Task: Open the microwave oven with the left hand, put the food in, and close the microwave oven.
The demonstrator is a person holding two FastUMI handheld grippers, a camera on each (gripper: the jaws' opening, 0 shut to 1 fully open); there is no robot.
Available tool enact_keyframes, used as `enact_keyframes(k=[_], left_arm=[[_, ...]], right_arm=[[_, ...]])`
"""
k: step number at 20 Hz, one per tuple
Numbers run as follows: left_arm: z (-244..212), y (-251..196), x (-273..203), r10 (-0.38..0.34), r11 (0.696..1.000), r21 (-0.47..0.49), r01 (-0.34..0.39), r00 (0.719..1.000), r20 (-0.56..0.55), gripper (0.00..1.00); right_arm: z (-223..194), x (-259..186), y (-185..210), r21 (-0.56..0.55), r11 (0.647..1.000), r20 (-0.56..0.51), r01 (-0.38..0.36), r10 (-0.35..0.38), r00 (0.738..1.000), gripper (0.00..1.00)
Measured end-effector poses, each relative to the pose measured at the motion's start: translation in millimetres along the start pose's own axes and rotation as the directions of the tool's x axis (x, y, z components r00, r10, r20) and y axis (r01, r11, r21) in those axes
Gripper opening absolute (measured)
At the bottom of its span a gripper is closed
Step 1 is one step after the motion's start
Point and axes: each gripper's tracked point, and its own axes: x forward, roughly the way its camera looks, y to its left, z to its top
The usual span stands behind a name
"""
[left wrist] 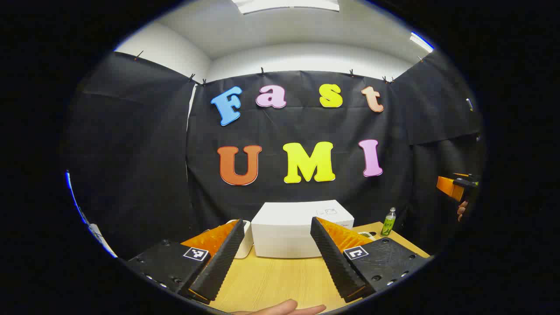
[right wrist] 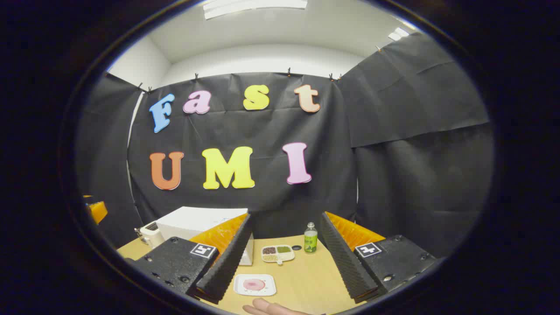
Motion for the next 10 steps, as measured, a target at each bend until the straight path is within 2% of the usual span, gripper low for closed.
enact_keyframes(k=[5,7,8,10], left_arm=[[12.1,12.5,-1.9,0.012,1.000,0.003,-0.012,0.999,0.032,0.96],[8.2,12.6,-1.9,0.009,1.000,-0.008,-0.009,1.000,0.006,0.96],[7.3,11.1,-0.5,0.000,1.000,-0.018,0.000,1.000,-0.002,0.96],[9.4,10.5,1.6,-0.008,0.999,-0.036,0.007,1.000,-0.011,0.96]], right_arm=[[8.6,-3.2,-5.2,0.011,1.000,0.005,-0.005,0.005,1.000,0.92],[12.9,-3.0,-7.6,0.013,1.000,0.008,-0.004,0.004,1.000,0.92],[15.8,-3.3,-9.6,0.014,1.000,0.016,-0.002,0.001,1.000,1.00],[21.1,-5.1,-13.1,0.013,1.000,0.034,0.005,-0.006,0.999,1.00]])
